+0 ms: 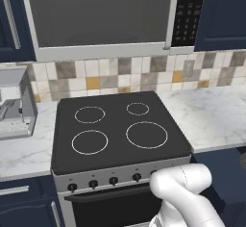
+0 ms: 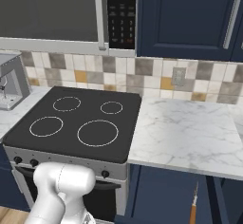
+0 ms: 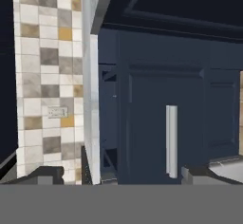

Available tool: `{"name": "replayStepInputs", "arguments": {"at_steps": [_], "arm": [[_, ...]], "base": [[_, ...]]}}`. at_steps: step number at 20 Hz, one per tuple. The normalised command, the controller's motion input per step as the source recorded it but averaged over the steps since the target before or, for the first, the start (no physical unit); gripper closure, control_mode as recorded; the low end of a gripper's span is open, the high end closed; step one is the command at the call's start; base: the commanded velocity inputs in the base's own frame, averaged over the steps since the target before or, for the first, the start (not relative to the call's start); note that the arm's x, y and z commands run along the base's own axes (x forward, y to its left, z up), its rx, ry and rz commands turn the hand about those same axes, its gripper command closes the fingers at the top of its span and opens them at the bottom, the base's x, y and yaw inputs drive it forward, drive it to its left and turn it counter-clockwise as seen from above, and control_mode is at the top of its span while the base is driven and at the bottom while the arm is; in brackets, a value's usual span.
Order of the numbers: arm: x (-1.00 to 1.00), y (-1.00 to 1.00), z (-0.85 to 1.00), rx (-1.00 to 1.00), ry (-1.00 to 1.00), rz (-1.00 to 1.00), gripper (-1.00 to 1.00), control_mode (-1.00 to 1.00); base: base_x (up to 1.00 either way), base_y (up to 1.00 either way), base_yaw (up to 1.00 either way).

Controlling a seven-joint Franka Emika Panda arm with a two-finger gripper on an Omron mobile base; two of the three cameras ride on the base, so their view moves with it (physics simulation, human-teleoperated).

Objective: Take the pizza cutter from the drawer on the right and place it on the dining counter for cutting.

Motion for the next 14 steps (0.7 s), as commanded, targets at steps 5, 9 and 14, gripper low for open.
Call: {"name": "replayStepInputs", "arguments": {"at_steps": [5, 9, 14], "arm": [[-0.17, 0.0, 0.81, 0.0, 0.03, -0.01, -1.0, -1.0], [0.0, 0.0, 0.74, 0.0, 0.1, -0.04, -1.0, -1.0], [0.02, 0.0, 0.7, 0.0, 0.08, -0.01, -1.0, -1.0]], "base": [[0.0, 0.0, 0.0], [0.0, 0.0, 0.0], [0.0, 0.0, 0.0]]}}
